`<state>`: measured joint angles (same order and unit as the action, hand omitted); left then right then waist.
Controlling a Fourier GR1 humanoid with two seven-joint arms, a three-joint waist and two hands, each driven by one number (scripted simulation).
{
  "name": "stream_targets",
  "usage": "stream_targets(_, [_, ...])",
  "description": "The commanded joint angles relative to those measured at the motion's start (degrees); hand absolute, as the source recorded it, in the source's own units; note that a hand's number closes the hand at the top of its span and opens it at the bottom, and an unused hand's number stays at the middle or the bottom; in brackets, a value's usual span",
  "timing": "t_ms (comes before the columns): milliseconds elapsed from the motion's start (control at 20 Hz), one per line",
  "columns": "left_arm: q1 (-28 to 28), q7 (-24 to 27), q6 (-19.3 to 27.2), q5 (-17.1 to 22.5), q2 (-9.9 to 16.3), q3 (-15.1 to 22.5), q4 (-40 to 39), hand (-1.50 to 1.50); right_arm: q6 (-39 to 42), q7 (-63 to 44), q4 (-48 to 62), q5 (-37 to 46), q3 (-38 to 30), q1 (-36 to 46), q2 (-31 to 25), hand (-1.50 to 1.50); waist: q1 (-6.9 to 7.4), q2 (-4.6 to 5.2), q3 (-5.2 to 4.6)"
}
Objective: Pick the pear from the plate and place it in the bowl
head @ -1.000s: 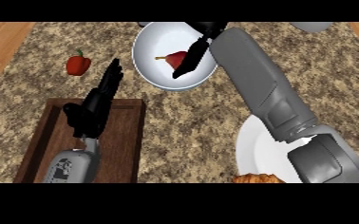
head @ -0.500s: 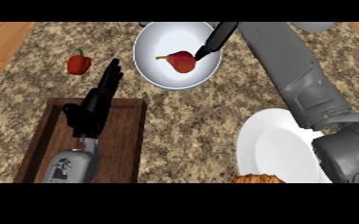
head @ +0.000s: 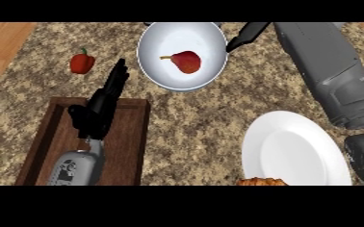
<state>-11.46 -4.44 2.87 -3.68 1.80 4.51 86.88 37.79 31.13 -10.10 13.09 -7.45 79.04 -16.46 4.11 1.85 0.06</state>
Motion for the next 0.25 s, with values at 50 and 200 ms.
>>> stream_targets(50, [-1.4, 0.2, 0.8, -0.8, -1.1, 0.5, -1.5, 0.00, 11.4, 6.2, -0.9, -0.3, 0.4, -1.4, -1.8, -1.50, -0.24, 0.18, 0.03])
stream_targets(200, [-0.7, -0.9, 0.5, -0.1, 0.1, -0.5, 0.5, 0.00, 11.0, 7.9, -2.3, 0.4, 1.7, -4.5, -1.7, -1.50, 0.13, 0.04, 0.06])
